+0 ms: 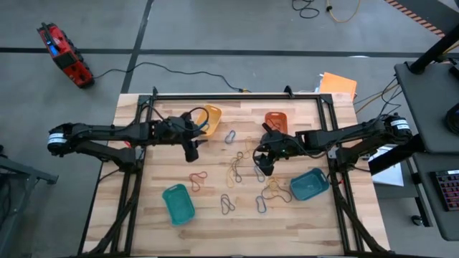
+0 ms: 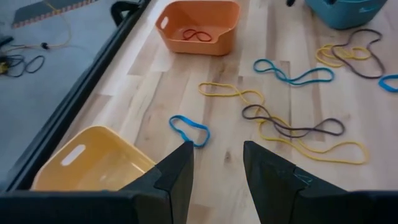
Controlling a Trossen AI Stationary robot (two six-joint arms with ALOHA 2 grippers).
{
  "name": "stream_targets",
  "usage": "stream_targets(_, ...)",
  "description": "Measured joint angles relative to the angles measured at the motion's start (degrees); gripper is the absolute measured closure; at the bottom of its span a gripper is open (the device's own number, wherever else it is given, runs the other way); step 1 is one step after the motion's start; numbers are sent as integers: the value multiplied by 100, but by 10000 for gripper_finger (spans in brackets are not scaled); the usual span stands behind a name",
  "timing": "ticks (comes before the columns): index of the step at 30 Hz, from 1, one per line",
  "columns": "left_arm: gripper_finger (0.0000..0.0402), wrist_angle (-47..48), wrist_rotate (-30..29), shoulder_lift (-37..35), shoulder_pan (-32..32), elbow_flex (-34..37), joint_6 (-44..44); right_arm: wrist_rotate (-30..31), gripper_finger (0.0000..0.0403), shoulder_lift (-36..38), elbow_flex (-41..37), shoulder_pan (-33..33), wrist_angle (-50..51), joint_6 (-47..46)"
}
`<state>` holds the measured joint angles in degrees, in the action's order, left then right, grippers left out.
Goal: Sort rubber bands into baskets
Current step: Put the red rubber band into the orange bin
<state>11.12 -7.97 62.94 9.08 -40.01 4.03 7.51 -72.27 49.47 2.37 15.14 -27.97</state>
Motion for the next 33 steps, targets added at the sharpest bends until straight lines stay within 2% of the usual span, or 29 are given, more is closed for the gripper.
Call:
stream_targets(16, 277, 0, -59, 0, 2, 0, -2, 2, 220, 0, 0, 0, 100, -49)
stream_targets(26, 277, 0, -58, -1, 0, 0, -5, 9, 220, 0, 0, 0, 101, 335)
stream_targets(33, 277, -122, 498, -238, -52, 7, 406, 333, 220, 0, 0, -2, 82, 908)
